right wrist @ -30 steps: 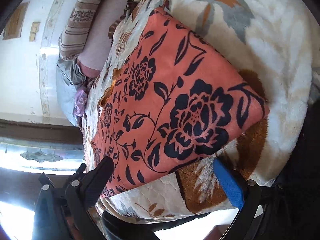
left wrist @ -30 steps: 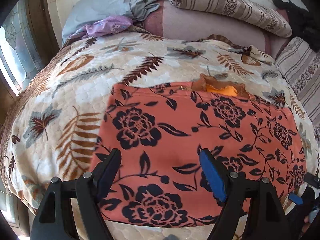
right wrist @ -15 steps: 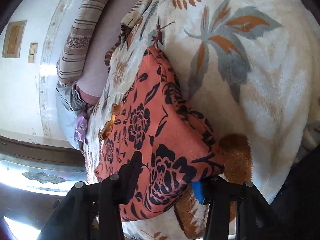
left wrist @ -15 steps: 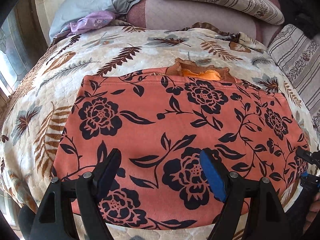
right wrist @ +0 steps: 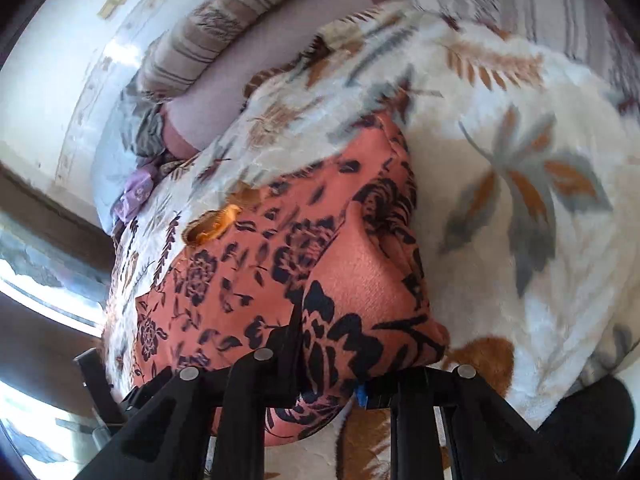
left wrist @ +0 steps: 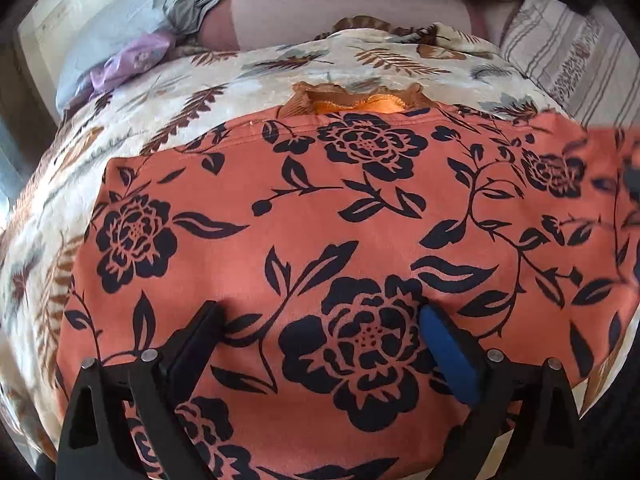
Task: Fold small clothes
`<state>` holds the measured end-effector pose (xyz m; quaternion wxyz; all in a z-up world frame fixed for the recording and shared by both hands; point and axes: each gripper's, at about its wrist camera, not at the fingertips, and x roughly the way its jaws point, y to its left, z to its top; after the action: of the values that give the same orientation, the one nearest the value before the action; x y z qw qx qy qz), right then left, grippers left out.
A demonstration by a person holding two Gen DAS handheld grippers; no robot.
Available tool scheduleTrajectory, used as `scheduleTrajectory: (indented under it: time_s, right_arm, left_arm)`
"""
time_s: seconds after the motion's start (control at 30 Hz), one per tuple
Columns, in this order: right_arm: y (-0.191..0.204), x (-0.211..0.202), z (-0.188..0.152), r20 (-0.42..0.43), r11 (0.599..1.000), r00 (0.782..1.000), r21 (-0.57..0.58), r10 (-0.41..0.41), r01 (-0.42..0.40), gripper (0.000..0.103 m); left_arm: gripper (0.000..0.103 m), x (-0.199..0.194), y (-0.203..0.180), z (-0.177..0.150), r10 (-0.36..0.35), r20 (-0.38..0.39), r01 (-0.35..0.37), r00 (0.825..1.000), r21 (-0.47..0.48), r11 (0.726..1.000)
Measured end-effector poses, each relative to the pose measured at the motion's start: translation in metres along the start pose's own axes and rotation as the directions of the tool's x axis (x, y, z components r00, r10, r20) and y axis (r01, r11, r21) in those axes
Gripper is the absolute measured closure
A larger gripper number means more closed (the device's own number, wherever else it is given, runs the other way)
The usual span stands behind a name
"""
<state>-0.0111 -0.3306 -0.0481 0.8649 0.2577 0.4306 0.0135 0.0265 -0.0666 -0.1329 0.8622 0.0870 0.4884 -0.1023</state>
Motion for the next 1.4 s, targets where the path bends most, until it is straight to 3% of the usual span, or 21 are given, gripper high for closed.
scheduleTrajectory:
  time_s: [0.07, 0.1, 0.17, 0.23, 0.27, 0.33, 0.4, 0.5, 0.6, 0.67, 0.7, 0.73, 0.83, 0.9, 1.0, 1.07, 1.17, 1.27, 1.3, 1.33, 1.4]
  right_arm:
    - [0.045, -0.013, 0.008, 0.058, 0.991, 0.998, -0.130, 0.014, -0.007, 0.085]
    - [0.066, -0.015, 0.008, 0.070, 0.983, 0.997, -0.185, 0.030, -0.016, 0.085]
    - [0.099, -0.008, 0.002, 0.066, 0.960, 0.997, -0.279, 0.040, -0.020, 0.085]
    - [0.117, 0.006, -0.010, 0.043, 0.945, 0.998, -0.326, 0.042, -0.026, 0.086]
    - [0.120, 0.013, -0.016, 0.026, 0.943, 0.999, -0.331, 0.039, -0.028, 0.086]
    - [0.117, 0.026, -0.028, 0.001, 0.941, 1.000, -0.339, 0.022, -0.020, 0.086]
    - [0.109, 0.033, -0.033, -0.019, 0.945, 1.000, -0.327, 0.013, -0.018, 0.086]
    - [0.096, 0.028, -0.036, -0.013, 0.952, 1.000, -0.306, 0.024, -0.027, 0.085]
    - [0.072, 0.017, -0.043, -0.017, 0.969, 1.000, -0.246, 0.026, -0.030, 0.080]
    - [0.042, 0.004, -0.051, -0.023, 0.989, 0.998, -0.138, 0.051, -0.054, 0.056]
    - [0.020, -0.005, -0.056, -0.015, 0.995, 0.996, -0.037, 0.091, -0.091, 0.020]
    - [-0.001, -0.013, -0.061, 0.011, 0.991, 0.993, 0.072, 0.116, -0.117, 0.004]
    - [-0.048, -0.024, -0.070, 0.030, 0.939, 0.985, 0.297, 0.172, -0.173, 0.004]
    - [-0.068, -0.016, -0.073, 0.027, 0.867, 0.967, 0.437, 0.252, -0.238, 0.004]
    - [-0.086, 0.007, -0.083, 0.028, 0.719, 0.929, 0.624, 0.369, -0.305, 0.004]
    - [-0.090, 0.016, -0.091, 0.035, 0.683, 0.935, 0.673, 0.353, -0.283, 0.004]
    - [-0.105, 0.010, -0.092, 0.130, 0.677, 0.963, 0.688, 0.238, -0.260, 0.008]
    - [-0.124, 0.026, -0.081, 0.117, 0.655, 0.967, 0.716, 0.225, -0.240, 0.045]
    - [-0.130, 0.033, -0.078, 0.100, 0.647, 0.970, 0.729, 0.221, -0.222, 0.067]
    - [-0.132, 0.038, -0.075, 0.083, 0.653, 0.972, 0.728, 0.218, -0.208, 0.080]
    - [-0.129, 0.037, -0.069, 0.068, 0.701, 0.978, 0.687, 0.198, -0.190, 0.084]
  left_arm:
    - [0.006, -0.011, 0.019, 0.010, -0.118, -0.001, 0.118, 0.993, -0.110, 0.987]
    - [0.006, -0.017, 0.035, 0.015, -0.200, 0.024, 0.200, 0.980, -0.195, 0.960]
    - [0.006, -0.027, 0.072, 0.023, -0.349, 0.096, 0.358, 0.932, -0.381, 0.852]
    - [0.006, -0.030, 0.099, 0.032, -0.484, 0.173, 0.500, 0.857, -0.505, 0.704]
    - [0.006, -0.030, 0.106, 0.039, -0.526, 0.181, 0.534, 0.831, -0.524, 0.664]
    - [0.006, -0.029, 0.107, 0.057, -0.583, 0.172, 0.581, 0.794, -0.496, 0.645]
    - [0.006, -0.025, 0.096, 0.076, -0.620, 0.134, 0.604, 0.773, -0.454, 0.655]
    - [0.006, -0.007, 0.065, 0.108, -0.703, 0.064, 0.659, 0.708, -0.416, 0.626]
    - [0.006, 0.003, 0.043, 0.122, -0.702, 0.040, 0.651, 0.711, -0.413, 0.637]
    - [0.006, 0.007, 0.032, 0.119, -0.714, 0.032, 0.661, 0.700, -0.406, 0.631]
    - [0.006, 0.008, 0.027, 0.116, -0.709, 0.020, 0.657, 0.705, -0.393, 0.643]
    - [0.006, 0.009, 0.023, 0.110, -0.697, 0.004, 0.648, 0.717, -0.374, 0.664]
    - [0.006, 0.013, 0.022, 0.091, -0.651, -0.040, 0.600, 0.758, -0.351, 0.719]
    - [0.006, 0.014, 0.027, 0.082, -0.651, -0.039, 0.593, 0.758, -0.372, 0.714]
    - [0.006, 0.007, 0.037, 0.076, -0.645, -0.006, 0.591, 0.764, -0.396, 0.703]
    - [0.006, 0.001, 0.043, 0.072, -0.638, 0.007, 0.587, 0.770, -0.397, 0.705]
    - [0.006, -0.005, 0.050, 0.066, -0.625, 0.012, 0.579, 0.781, -0.391, 0.716]
    - [0.006, -0.004, 0.052, 0.061, -0.622, 0.012, 0.573, 0.783, -0.405, 0.713]
    - [0.006, -0.004, 0.052, 0.059, -0.625, 0.011, 0.574, 0.781, -0.409, 0.710]
    - [0.006, -0.004, 0.051, 0.058, -0.625, 0.011, 0.574, 0.780, -0.410, 0.709]
    - [0.006, -0.006, 0.049, 0.055, -0.625, 0.010, 0.575, 0.781, -0.403, 0.712]
